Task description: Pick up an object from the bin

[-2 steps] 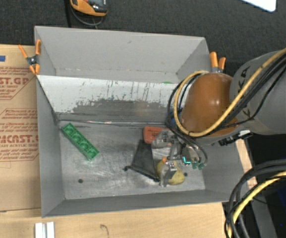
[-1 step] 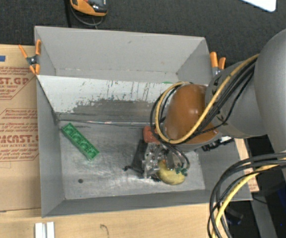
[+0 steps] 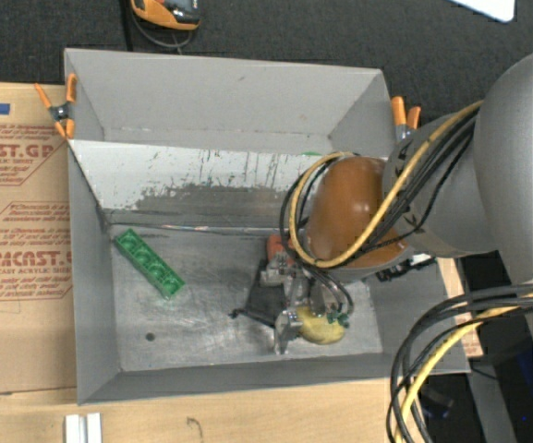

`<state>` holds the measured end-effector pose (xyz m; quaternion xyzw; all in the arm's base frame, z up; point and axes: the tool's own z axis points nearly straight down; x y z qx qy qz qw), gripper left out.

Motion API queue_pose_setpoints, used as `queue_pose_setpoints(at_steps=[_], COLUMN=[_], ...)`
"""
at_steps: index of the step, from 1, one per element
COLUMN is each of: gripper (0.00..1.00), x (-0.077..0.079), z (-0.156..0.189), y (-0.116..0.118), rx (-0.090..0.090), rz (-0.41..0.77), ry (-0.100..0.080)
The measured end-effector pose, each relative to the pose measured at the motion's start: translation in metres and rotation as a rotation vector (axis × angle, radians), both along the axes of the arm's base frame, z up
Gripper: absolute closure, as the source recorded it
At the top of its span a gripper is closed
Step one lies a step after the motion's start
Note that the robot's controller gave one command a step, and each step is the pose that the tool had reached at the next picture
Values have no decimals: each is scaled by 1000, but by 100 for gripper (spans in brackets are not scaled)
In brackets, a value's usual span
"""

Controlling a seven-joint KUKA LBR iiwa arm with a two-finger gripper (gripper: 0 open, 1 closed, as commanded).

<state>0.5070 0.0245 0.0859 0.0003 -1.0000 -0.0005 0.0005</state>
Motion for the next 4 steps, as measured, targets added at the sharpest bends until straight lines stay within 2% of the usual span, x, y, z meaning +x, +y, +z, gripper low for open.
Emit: queue_pose_setpoints(at_steps=[1, 2, 4], gripper=[0, 0, 0], x=[0, 52, 73], z=[0, -10, -11], y=[0, 5, 2], rx=[0, 0, 3], rz=[0, -35, -40], ry=[0, 1, 2])
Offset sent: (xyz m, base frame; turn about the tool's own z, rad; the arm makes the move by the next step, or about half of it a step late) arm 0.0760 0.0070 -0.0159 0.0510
